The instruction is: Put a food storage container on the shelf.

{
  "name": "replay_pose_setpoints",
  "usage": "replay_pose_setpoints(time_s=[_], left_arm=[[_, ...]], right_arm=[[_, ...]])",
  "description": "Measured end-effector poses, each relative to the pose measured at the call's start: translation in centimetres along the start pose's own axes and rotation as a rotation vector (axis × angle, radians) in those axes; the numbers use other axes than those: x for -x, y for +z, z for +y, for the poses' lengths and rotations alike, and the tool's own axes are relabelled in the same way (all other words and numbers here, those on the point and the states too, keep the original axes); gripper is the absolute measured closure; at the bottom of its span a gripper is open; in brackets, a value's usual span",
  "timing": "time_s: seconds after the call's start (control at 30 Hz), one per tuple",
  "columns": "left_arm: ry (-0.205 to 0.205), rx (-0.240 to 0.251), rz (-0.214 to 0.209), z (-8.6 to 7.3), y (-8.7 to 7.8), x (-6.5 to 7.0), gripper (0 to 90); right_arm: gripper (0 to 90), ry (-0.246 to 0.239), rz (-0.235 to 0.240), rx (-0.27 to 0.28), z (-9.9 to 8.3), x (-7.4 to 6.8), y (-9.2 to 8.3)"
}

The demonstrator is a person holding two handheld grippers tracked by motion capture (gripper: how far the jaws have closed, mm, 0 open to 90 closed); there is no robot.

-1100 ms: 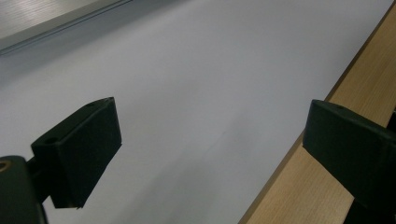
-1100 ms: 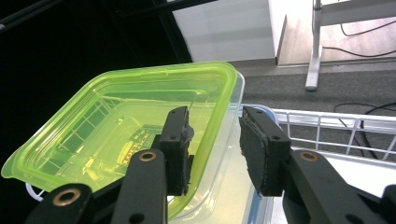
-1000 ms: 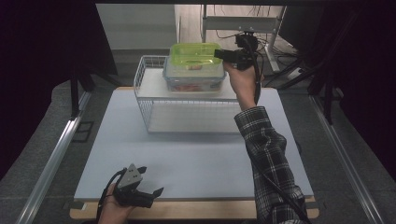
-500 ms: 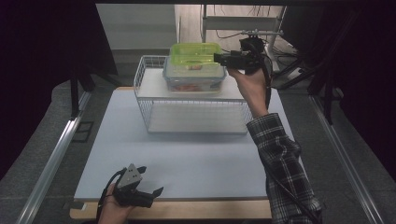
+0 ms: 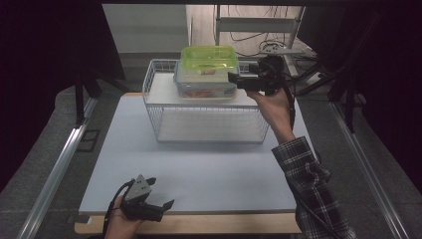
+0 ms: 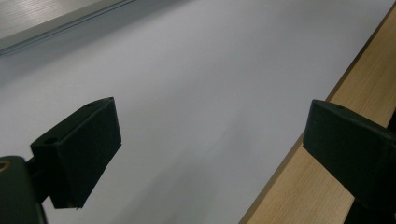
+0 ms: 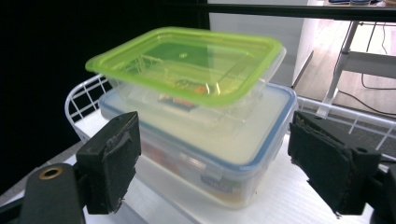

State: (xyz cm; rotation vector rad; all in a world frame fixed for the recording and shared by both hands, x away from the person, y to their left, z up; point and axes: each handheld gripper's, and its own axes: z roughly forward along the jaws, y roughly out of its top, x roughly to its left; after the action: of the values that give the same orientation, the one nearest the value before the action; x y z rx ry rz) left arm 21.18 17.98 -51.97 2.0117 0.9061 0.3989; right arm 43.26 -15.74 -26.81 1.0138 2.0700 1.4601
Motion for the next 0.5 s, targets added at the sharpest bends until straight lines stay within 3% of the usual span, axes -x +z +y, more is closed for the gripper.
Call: replay_pose_setpoints(time_s=[0.5], left_arm=[[-0.012, 0.004, -0.016, 0.0, 0.1, -0.1, 4.3]], right_arm=[[10.4, -0.012, 0.038, -0.012, -3.2, -0.1, -0.8]])
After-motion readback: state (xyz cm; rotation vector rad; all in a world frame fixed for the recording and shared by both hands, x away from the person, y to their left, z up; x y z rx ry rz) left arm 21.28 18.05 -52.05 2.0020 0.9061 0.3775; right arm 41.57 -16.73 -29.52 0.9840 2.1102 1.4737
